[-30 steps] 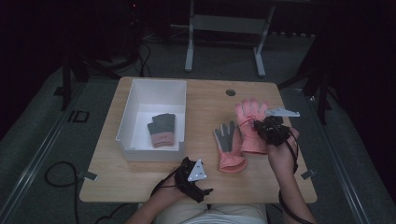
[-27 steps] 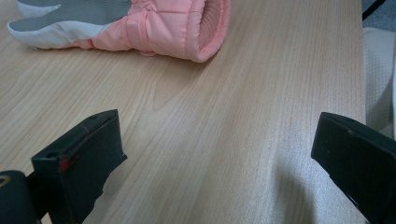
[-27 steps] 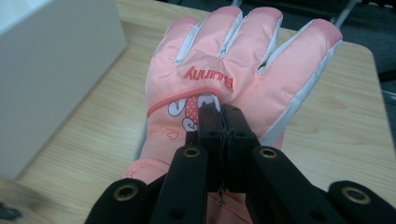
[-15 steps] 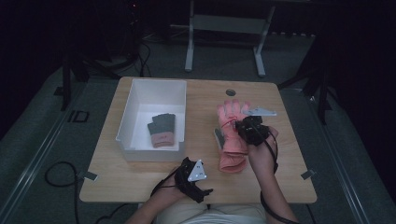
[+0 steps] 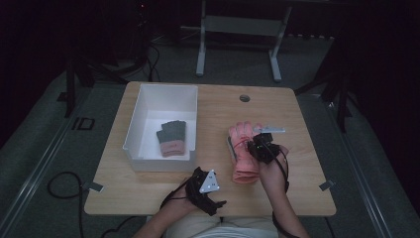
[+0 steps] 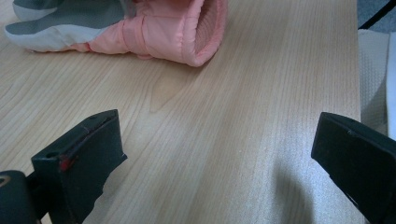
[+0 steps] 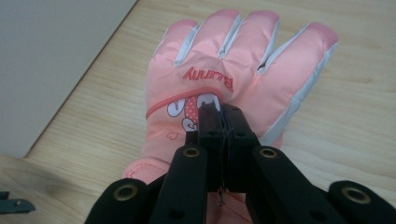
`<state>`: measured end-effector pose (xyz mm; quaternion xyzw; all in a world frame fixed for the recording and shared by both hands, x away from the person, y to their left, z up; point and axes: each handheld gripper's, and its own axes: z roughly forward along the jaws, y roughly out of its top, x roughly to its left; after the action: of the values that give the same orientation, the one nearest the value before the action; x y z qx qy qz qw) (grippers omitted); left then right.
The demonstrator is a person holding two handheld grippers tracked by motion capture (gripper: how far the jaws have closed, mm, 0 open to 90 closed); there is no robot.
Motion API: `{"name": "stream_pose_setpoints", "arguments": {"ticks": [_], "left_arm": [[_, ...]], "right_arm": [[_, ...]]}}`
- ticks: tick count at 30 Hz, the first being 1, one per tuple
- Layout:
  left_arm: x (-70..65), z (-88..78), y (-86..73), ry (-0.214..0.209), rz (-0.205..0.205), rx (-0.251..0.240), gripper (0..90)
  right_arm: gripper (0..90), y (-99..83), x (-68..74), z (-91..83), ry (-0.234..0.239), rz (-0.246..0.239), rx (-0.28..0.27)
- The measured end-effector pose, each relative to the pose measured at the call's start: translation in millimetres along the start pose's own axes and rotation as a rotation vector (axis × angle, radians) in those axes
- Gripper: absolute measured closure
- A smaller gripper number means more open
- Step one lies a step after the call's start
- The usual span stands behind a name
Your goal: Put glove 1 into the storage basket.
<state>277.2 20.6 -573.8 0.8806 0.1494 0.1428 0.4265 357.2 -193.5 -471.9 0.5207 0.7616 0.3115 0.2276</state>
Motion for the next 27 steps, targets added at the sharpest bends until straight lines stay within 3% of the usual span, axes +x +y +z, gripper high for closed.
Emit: {"name": "stream_pose_setpoints", "arguments": {"ticks": [7,13,18,19,20,24,25,26,27], "left_arm": [[-0.1,0.9,-0.3,-0.006,-0.004,0.002,1.9],[0.5,0.8,0.0,-0.005,-0.005,0.004,1.9],[0.5,-0.6,1.7,-0.011,-0.011,-0.001,1.9],[-0.5,-2.3,4.2,-0.021,-0.02,-0.01,1.9],[-0.5,-2.3,4.2,-0.021,-0.02,-0.01,1.9],[-6.5,-7.3,13.9,-0.012,0.0,-0.007,1.9],[-7.5,-10.1,18.5,-0.03,-0.026,-0.03,1.9],[-7.5,-10.1,18.5,-0.03,-0.026,-0.03,1.9],[-6.1,-13.2,23.7,-0.043,-0.059,-0.048,1.9]], "right_arm": [[87.7,-10.1,-0.8,22.3,-0.007,0.005,0.037],[86.5,-15.4,2.2,31.5,-0.001,-0.004,0.045],[79.7,-10.8,-1.4,24.7,0.026,0.001,0.016],[72.3,-7.7,-5.8,16.6,0.054,-0.008,-0.013],[71.3,-7.0,-7.7,13.5,0.061,-0.009,-0.022],[66.1,-6.0,-15.4,3.9,0.076,-0.037,-0.041],[65.4,-5.3,-21.7,-2.1,0.084,-0.067,-0.055],[65.4,-5.2,-23.4,-4.6,0.08,-0.088,-0.065],[65.4,-5.1,-25.8,-7.9,0.069,-0.11,-0.074]]}}
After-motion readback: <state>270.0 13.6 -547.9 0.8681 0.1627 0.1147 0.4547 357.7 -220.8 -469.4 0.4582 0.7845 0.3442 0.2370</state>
